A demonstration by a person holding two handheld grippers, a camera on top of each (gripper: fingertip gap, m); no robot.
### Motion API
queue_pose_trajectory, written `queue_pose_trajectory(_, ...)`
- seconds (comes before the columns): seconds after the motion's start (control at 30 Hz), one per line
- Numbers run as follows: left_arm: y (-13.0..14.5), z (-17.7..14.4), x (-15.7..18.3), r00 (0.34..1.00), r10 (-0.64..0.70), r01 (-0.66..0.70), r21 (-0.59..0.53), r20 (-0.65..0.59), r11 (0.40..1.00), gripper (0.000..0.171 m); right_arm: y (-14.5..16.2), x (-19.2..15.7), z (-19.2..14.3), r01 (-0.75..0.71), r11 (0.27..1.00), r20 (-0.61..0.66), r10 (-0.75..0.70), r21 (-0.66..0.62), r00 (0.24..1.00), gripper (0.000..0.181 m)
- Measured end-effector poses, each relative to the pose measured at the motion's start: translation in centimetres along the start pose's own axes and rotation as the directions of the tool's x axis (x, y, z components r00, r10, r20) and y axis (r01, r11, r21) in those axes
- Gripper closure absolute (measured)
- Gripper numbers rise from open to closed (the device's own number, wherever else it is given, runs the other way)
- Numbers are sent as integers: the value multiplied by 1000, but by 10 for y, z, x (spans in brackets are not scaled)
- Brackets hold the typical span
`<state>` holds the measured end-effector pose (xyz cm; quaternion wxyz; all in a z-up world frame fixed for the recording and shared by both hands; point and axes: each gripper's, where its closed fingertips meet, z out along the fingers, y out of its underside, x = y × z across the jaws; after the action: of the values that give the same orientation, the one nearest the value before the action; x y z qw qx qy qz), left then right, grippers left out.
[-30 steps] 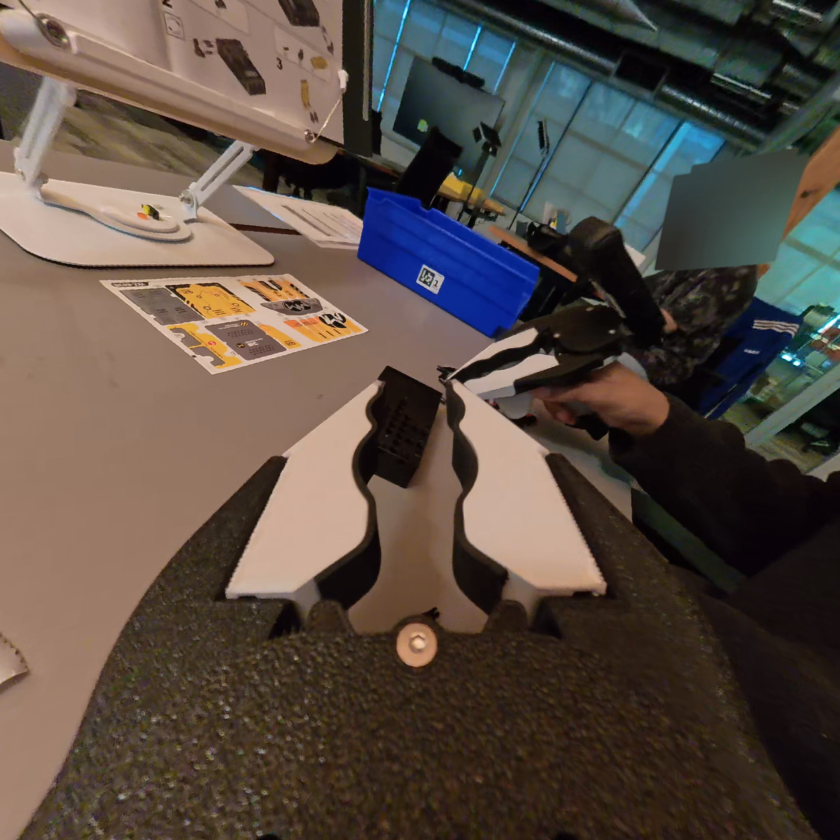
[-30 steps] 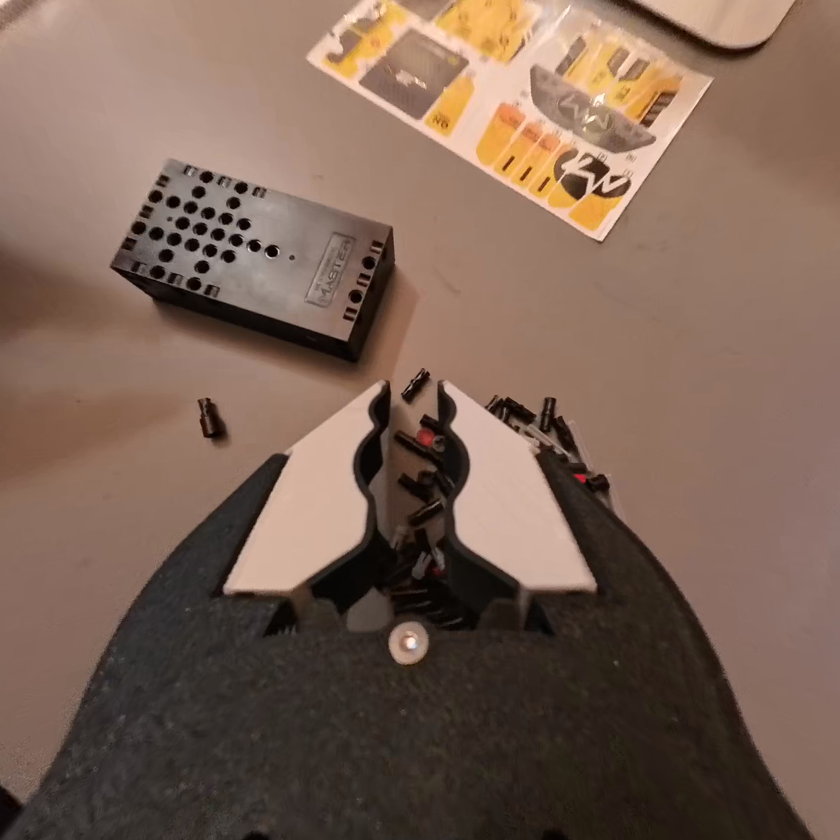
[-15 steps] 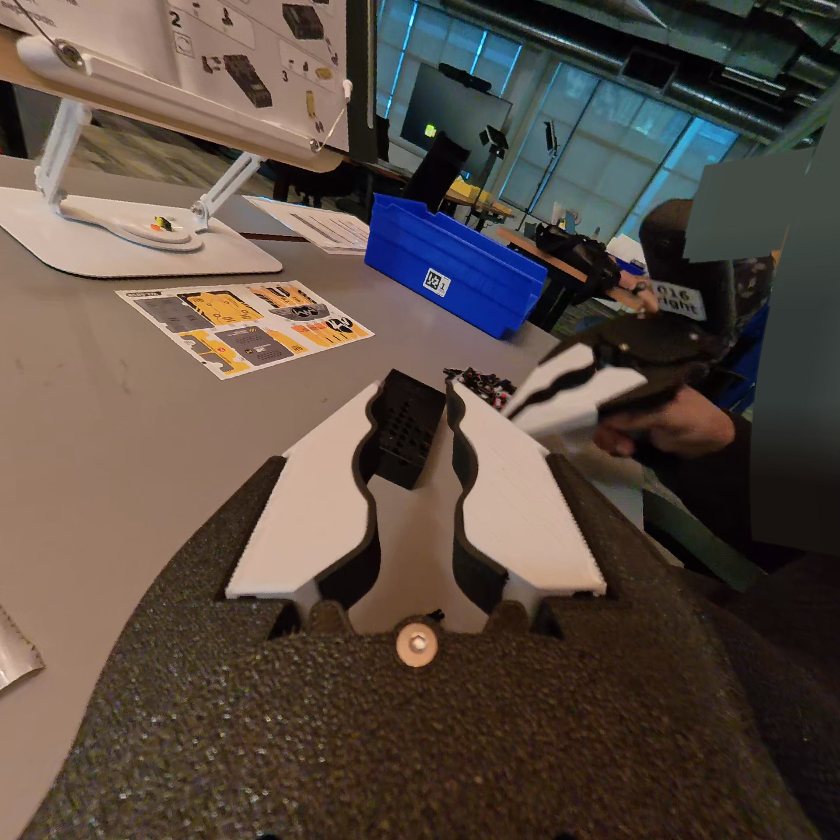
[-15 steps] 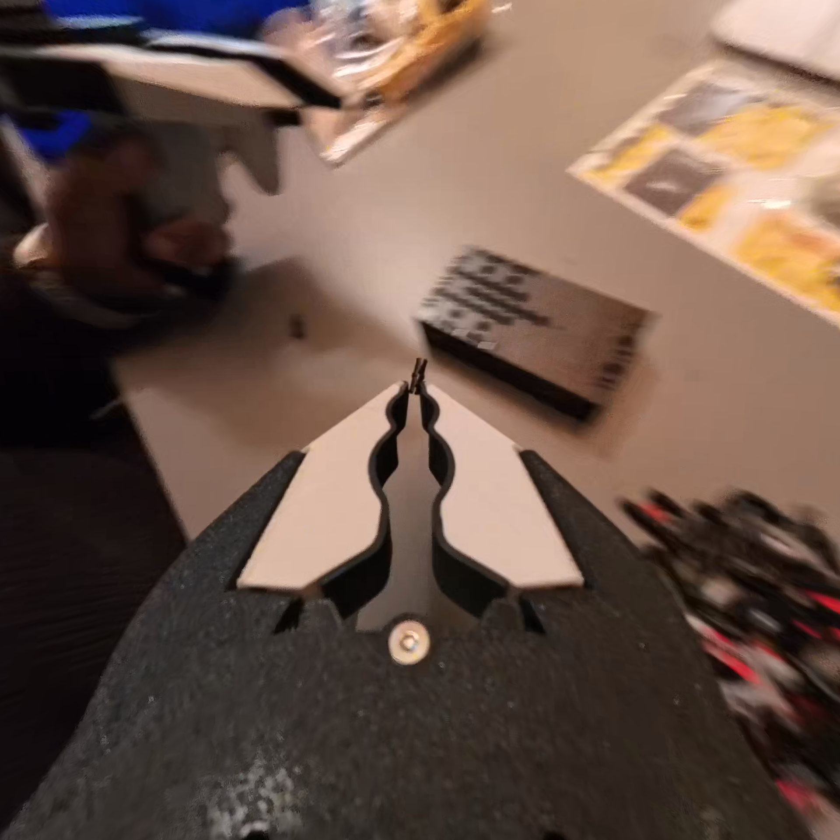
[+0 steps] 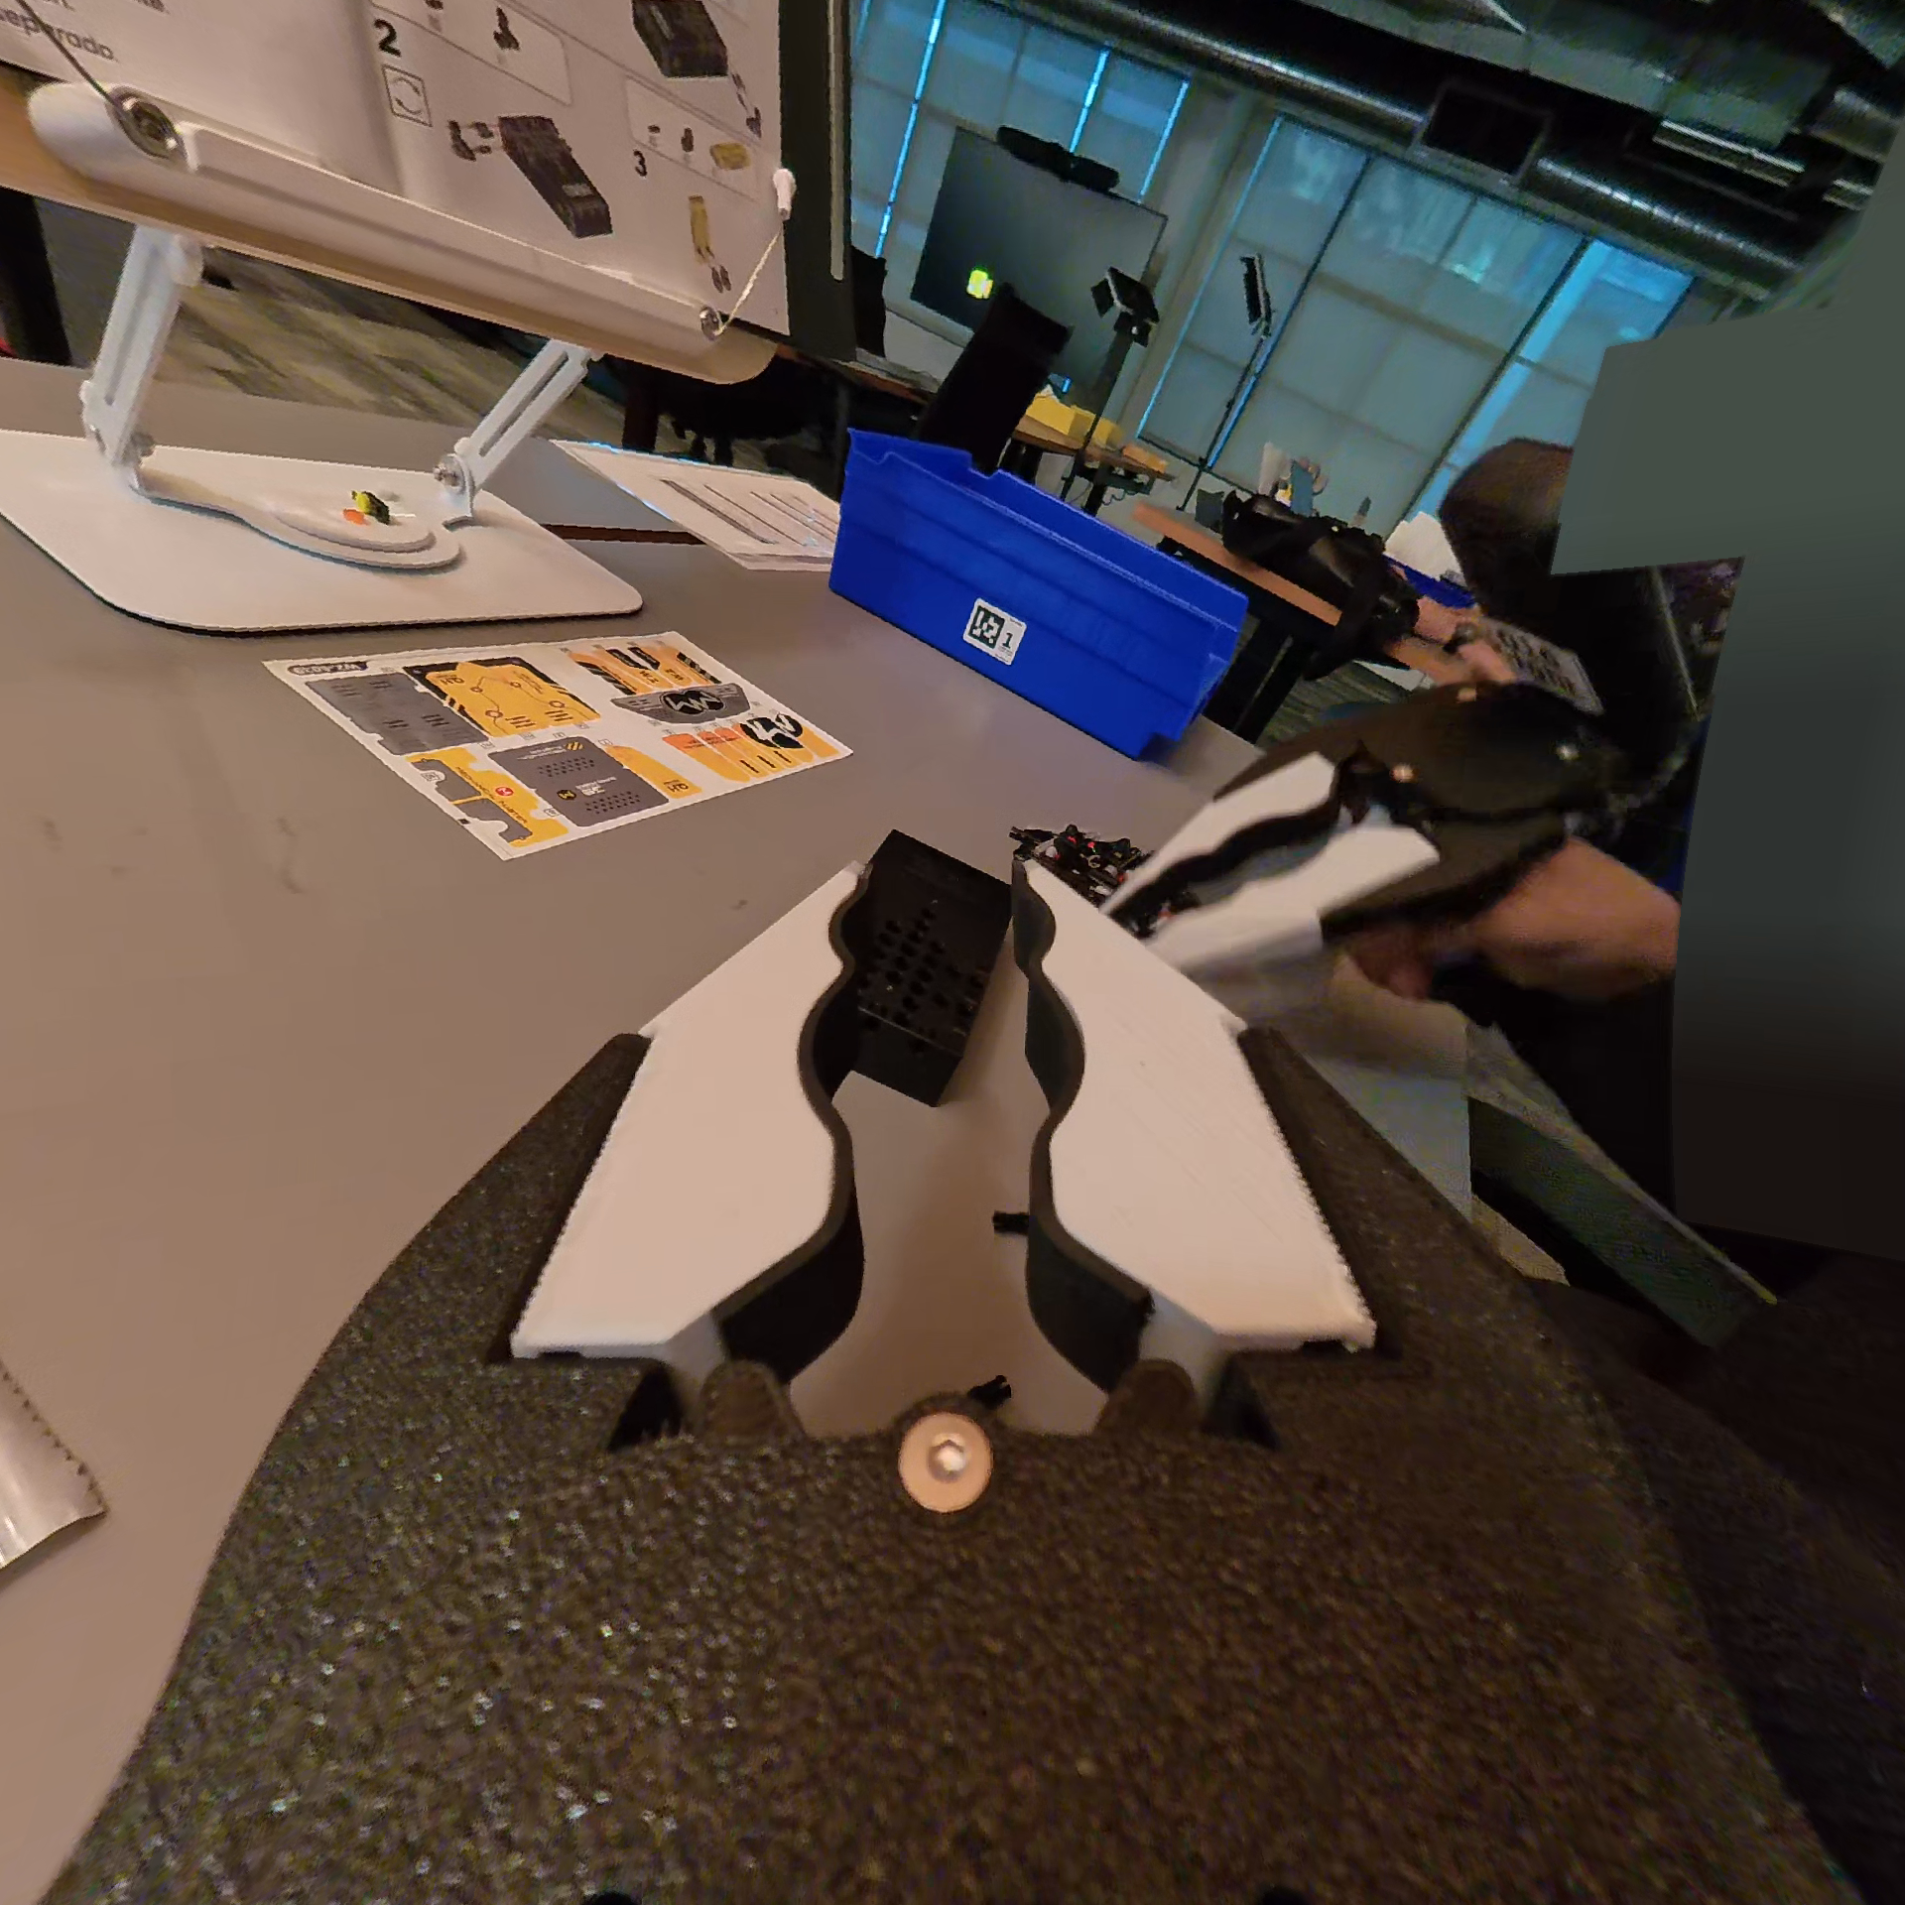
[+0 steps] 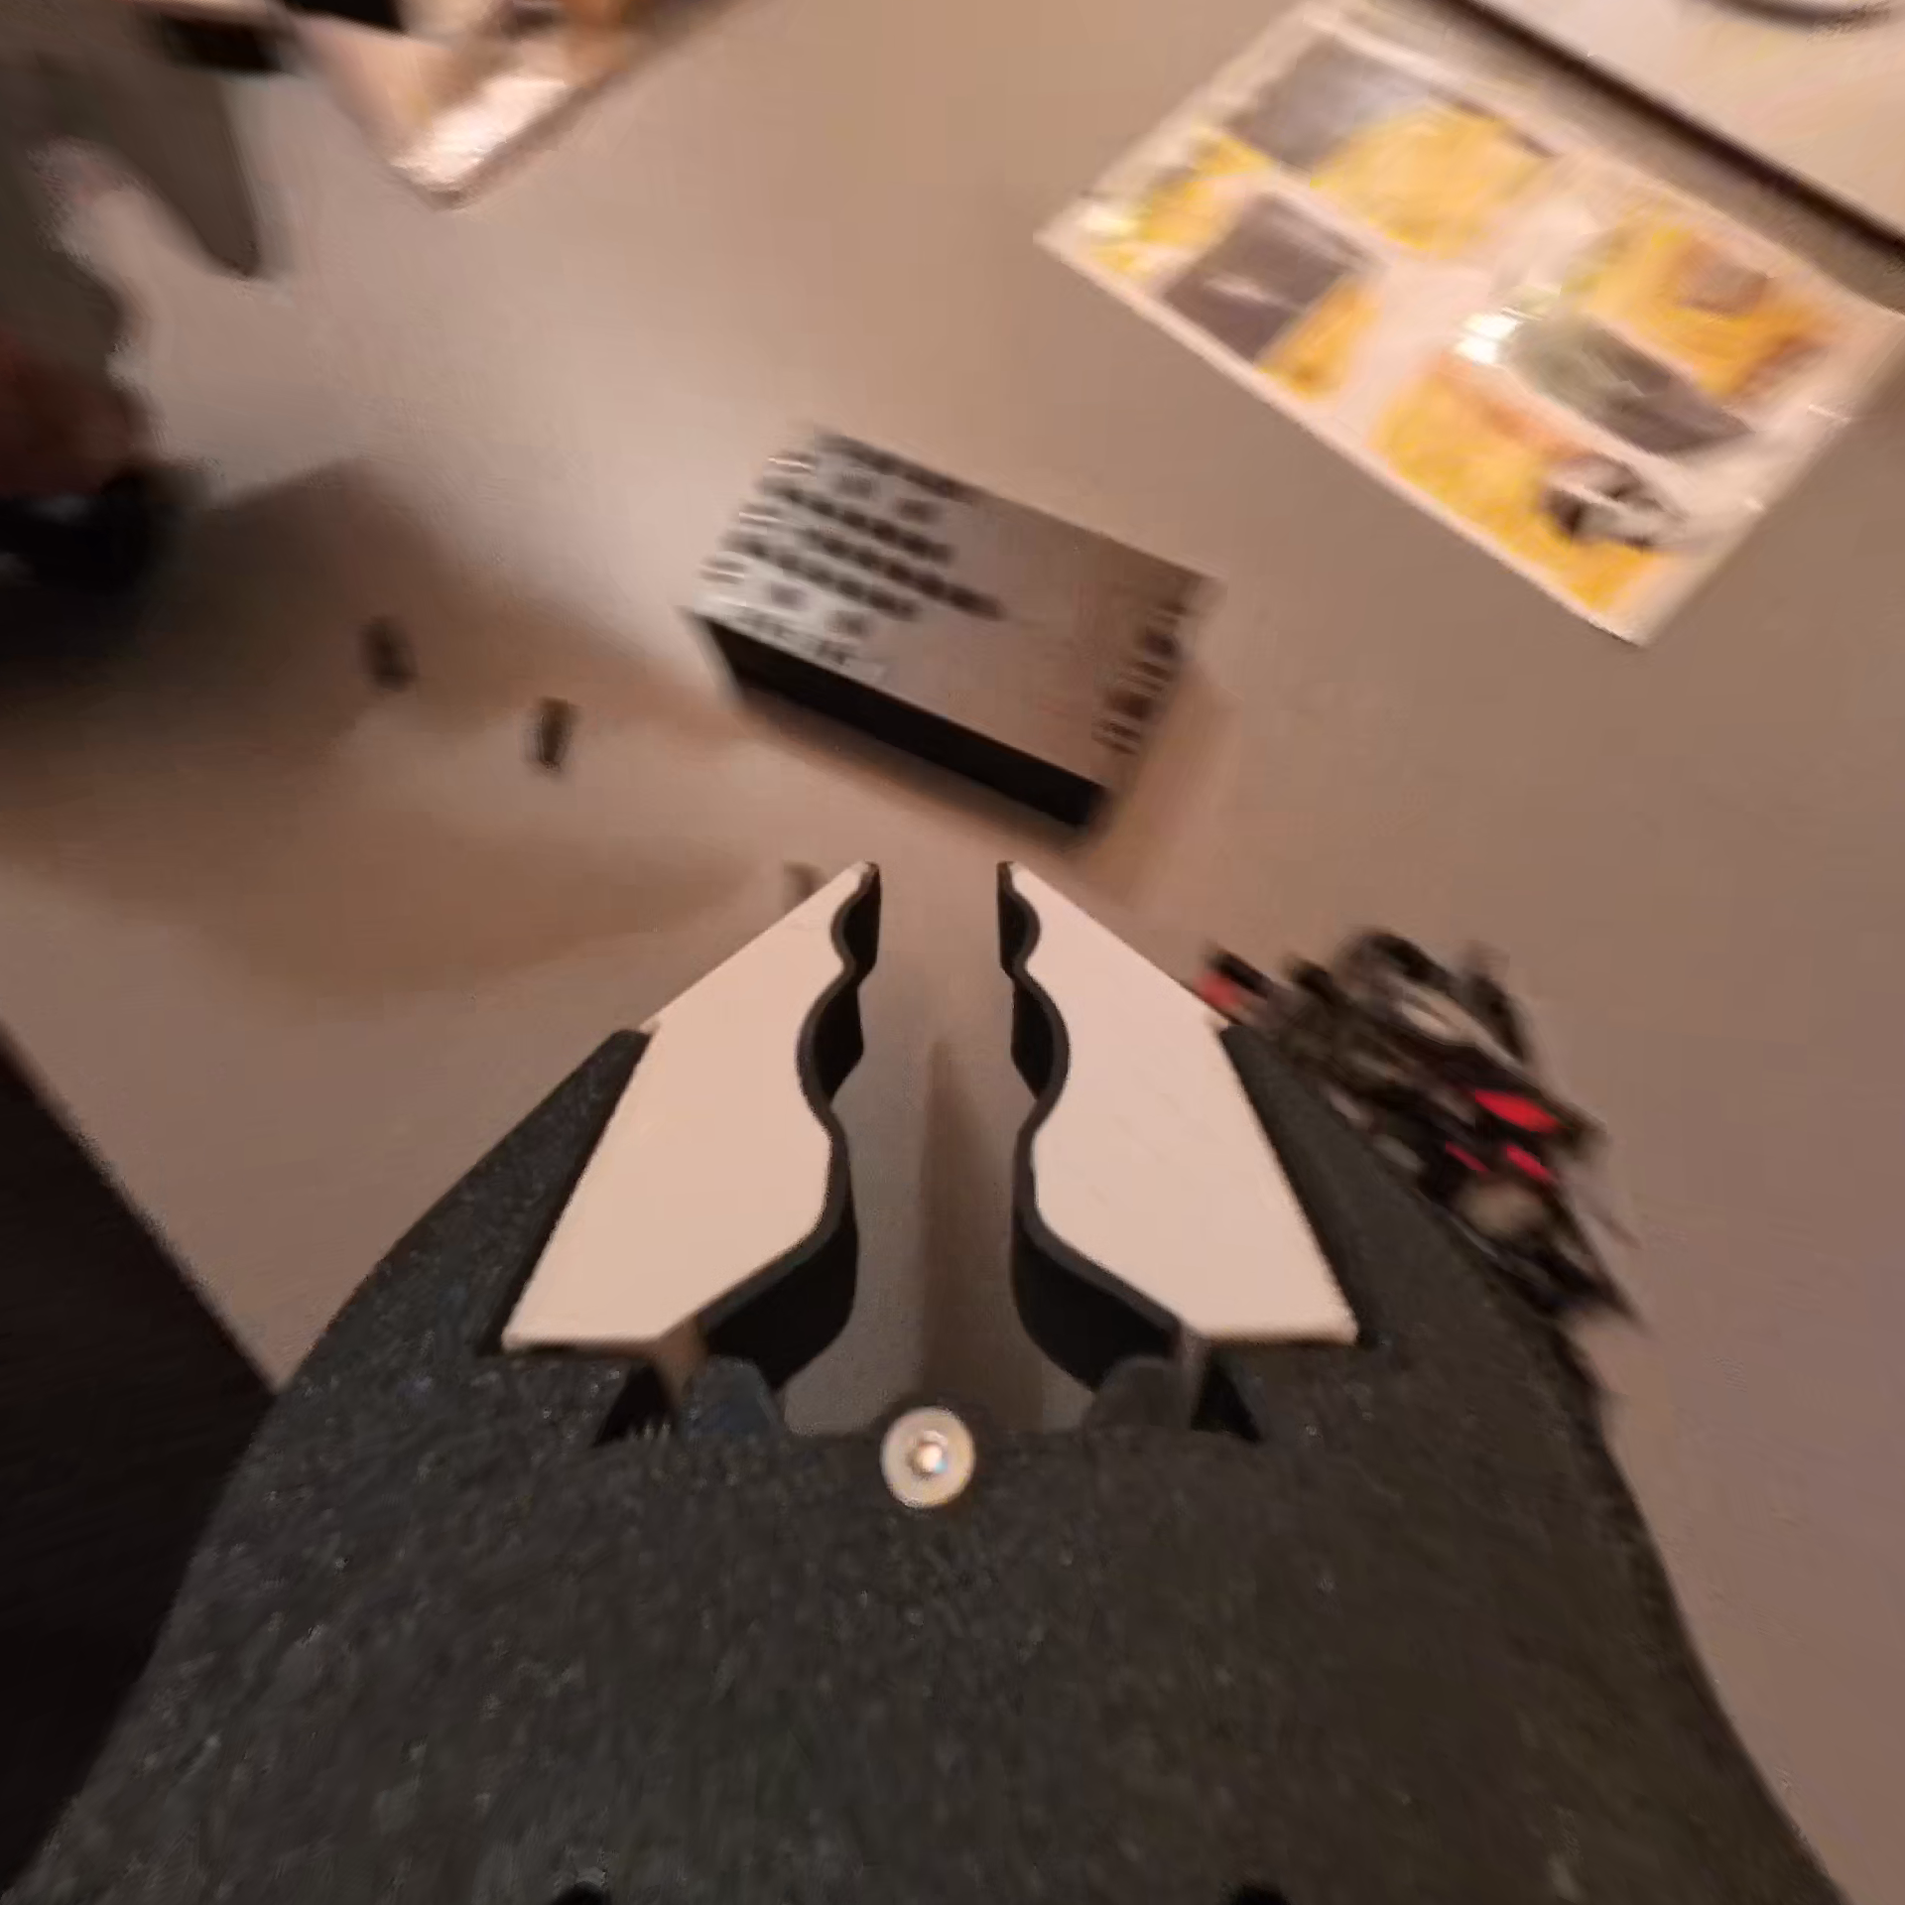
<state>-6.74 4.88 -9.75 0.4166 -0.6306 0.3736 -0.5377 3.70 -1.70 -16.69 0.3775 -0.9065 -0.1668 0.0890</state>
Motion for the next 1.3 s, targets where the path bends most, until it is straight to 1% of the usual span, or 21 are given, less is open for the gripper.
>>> queue_pose_trajectory(0.07, 1, 1, 1, 1000, 3, -3, -5, -2, 1000, 146, 14, 45, -17, -79, 997, -94, 78, -10, 993, 159)
queue_pose_trajectory(0.1, 1, 1, 1, 1000, 5, -5, -8, -3, 1000, 146, 20, 59, -22, -101, 995, -113, 98, -16, 989, 159)
queue_pose_trajectory(0.13, 2, 2, 1, 1000, 6, -7, -12, -3, 1000, 146, 24, 68, -24, -110, 994, -118, 107, -21, 987, 159)
queue_pose_trajectory(0.2, 3, 2, 1, 1000, 9, -9, -17, -1, 1000, 146, 28, 73, -22, -95, 995, -118, 90, -35, 989, 159)
queue_pose_trajectory(0.4, 2, 2, -3, 1000, -18, 18, -12, 1, 1000, 146, 27, 71, -3, -38, 996, -122, 28, -78, 992, 159)
queue_pose_trajectory(0.77, 4, 4, -1, 1000, -8, 8, -26, -1, 1000, 146, 33, 74, 8, -82, 991, -113, 69, -110, 991, 163)
queue_pose_trajectory(0.9, 4, 4, -1, 1000, -12, 12, -25, -3, 1000, 146, 31, 74, 11, -65, 992, -123, 52, -108, 991, 172)
queue_pose_trajectory(0.93, 4, 4, -1, 1000, -13, 12, -25, -3, 1000, 146, 30, 73, 12, -61, 992, -121, 48, -107, 991, 176)
queue_pose_trajectory(1.1, 3, 3, -1, 1000, -12, 12, -24, -3, 1000, 146, 25, 70, 13, -40, 995, -113, 29, -92, 993, 176)
queue_pose_trajectory(1.23, 3, 3, -2, 1000, -17, 17, -21, -2, 1000, 146, 16, 64, 8, -9, 999, -105, 5, -46, 994, 176)
queue_pose_trajectory(1.3, 3, 3, -2, 1000, -19, 19, -22, -2, 1000, 146, 7, 52, 4, 25, 1000, -59, -25, -1, 998, 175)
